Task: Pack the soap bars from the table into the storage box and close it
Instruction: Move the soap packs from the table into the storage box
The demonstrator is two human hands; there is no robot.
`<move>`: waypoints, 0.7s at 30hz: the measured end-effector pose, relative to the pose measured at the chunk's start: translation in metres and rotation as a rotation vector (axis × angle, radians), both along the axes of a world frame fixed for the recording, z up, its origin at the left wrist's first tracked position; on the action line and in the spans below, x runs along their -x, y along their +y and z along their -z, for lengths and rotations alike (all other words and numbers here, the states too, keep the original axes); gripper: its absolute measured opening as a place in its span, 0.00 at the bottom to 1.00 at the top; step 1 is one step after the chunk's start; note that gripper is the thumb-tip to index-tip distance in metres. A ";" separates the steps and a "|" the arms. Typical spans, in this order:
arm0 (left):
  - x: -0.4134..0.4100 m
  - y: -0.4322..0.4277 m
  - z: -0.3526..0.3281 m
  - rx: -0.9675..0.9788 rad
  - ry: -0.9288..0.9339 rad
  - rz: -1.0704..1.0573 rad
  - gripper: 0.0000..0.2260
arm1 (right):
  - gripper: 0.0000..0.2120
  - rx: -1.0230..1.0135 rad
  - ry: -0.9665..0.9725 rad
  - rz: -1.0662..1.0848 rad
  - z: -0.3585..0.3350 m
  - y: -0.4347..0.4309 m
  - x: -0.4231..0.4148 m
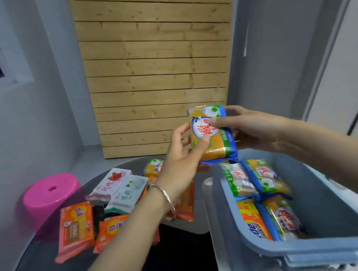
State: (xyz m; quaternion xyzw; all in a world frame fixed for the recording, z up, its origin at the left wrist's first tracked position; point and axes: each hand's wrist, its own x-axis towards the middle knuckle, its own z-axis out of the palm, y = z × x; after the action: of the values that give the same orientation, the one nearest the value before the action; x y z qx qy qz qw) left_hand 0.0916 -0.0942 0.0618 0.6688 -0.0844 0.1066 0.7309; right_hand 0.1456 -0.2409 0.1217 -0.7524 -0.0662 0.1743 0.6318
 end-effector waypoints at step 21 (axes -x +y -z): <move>0.009 -0.049 0.054 -0.083 0.215 0.100 0.26 | 0.19 0.538 0.072 -0.137 0.082 -0.086 0.056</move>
State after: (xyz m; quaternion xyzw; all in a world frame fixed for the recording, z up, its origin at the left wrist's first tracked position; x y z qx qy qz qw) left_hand 0.0824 -0.1430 0.0080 0.7009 -0.0429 -0.0059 0.7119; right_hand 0.0897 -0.3266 0.0399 -0.8802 -0.0458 0.2548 0.3979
